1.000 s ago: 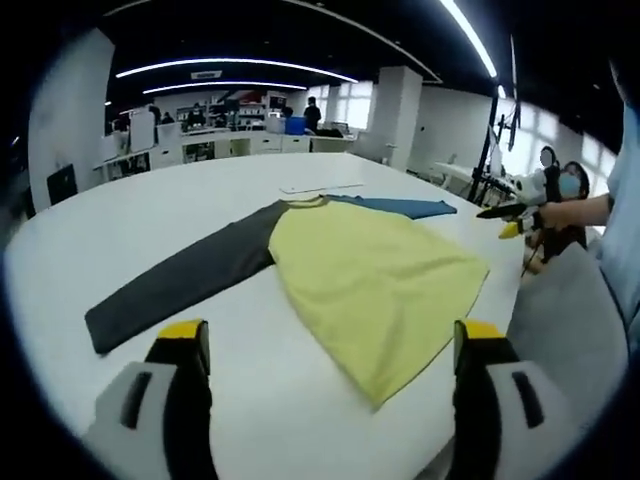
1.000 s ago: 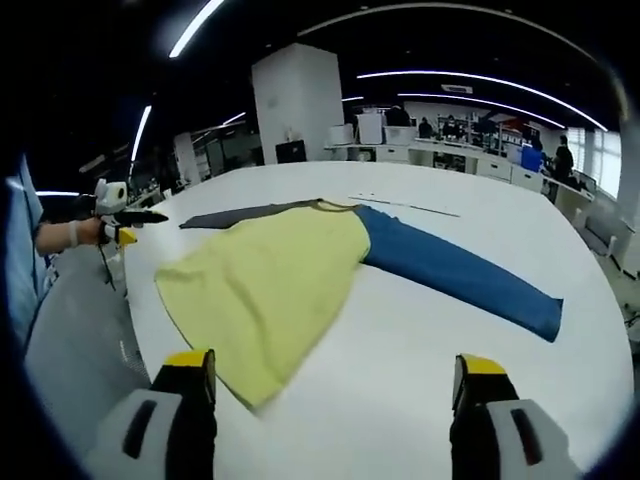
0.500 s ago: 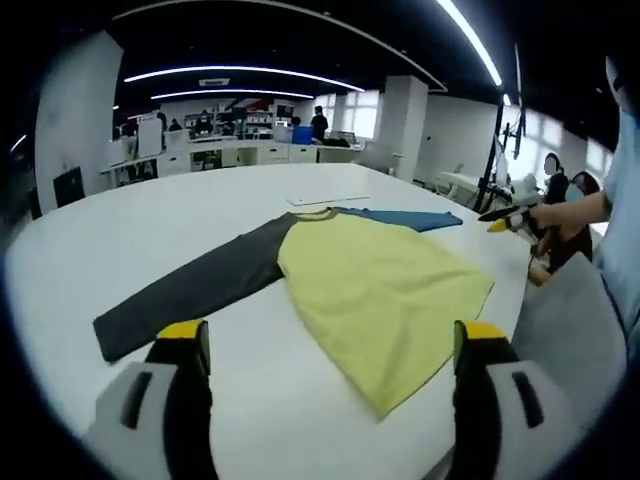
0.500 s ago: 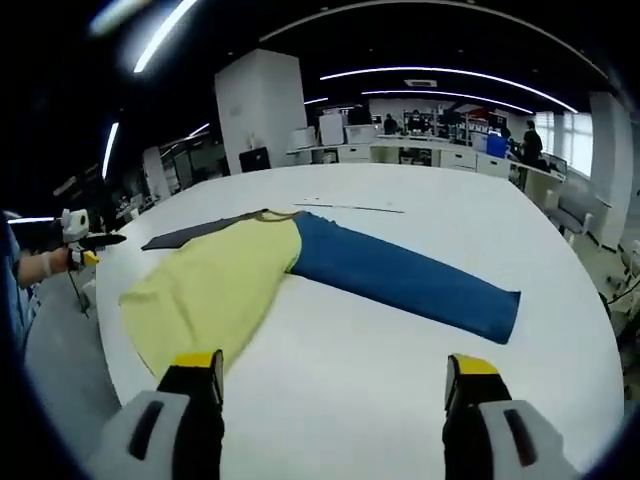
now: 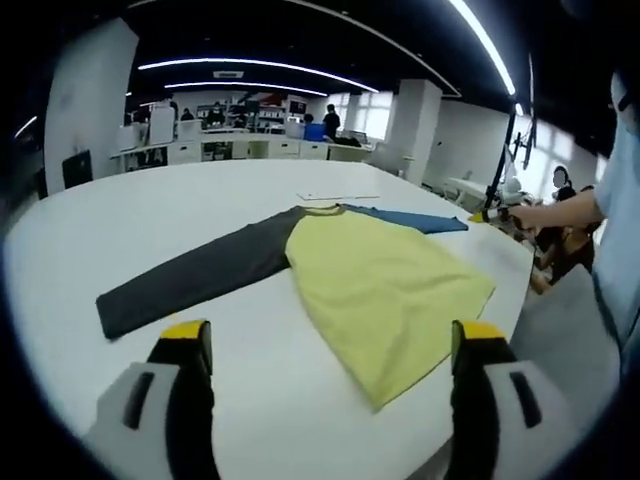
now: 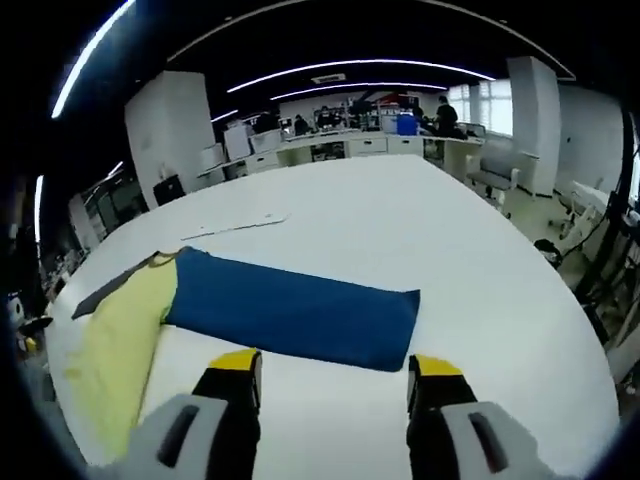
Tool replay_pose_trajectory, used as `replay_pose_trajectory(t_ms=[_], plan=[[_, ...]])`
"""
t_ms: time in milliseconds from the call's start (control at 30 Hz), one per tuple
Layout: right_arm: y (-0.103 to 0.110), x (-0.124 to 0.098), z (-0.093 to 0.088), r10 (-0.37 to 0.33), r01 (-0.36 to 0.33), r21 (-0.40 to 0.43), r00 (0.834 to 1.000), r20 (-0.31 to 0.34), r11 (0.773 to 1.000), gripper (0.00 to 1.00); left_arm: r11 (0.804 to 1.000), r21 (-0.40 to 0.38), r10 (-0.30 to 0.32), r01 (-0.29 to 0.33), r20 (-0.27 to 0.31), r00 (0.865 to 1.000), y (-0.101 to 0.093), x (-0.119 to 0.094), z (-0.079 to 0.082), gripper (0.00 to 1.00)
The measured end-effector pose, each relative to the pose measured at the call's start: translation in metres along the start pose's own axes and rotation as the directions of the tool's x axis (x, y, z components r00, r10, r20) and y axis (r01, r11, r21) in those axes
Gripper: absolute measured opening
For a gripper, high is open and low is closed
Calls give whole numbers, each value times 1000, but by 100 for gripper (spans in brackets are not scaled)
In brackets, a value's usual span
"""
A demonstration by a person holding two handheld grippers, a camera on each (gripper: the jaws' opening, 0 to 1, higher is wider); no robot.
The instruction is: Fold the garment on the visible template until the final outline fits inside the template.
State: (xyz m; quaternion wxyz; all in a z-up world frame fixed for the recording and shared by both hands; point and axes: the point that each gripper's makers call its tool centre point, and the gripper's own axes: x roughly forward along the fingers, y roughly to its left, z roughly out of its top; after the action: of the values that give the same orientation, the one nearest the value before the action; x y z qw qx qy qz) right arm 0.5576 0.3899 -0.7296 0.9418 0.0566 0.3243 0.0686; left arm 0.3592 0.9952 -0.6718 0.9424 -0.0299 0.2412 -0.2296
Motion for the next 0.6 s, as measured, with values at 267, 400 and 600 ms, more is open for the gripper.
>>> replay_pose_trajectory(t_ms=[267, 400, 600], plan=[[-14, 9, -15, -52, 56, 79, 997, -55, 995, 48, 1000, 0, 20, -20, -18, 1000, 5, -11, -2, 95], [-12, 10, -14, -73, 77, 98, 996, -52, 992, 42, 999, 6, 33, -33, -27, 999, 10, -20, 0, 94], [-4, 11, -19, -92, 97, 74, 993, -78, 992, 30, 999, -16, 49, -49, -22, 999, 13, -25, -3, 93]])
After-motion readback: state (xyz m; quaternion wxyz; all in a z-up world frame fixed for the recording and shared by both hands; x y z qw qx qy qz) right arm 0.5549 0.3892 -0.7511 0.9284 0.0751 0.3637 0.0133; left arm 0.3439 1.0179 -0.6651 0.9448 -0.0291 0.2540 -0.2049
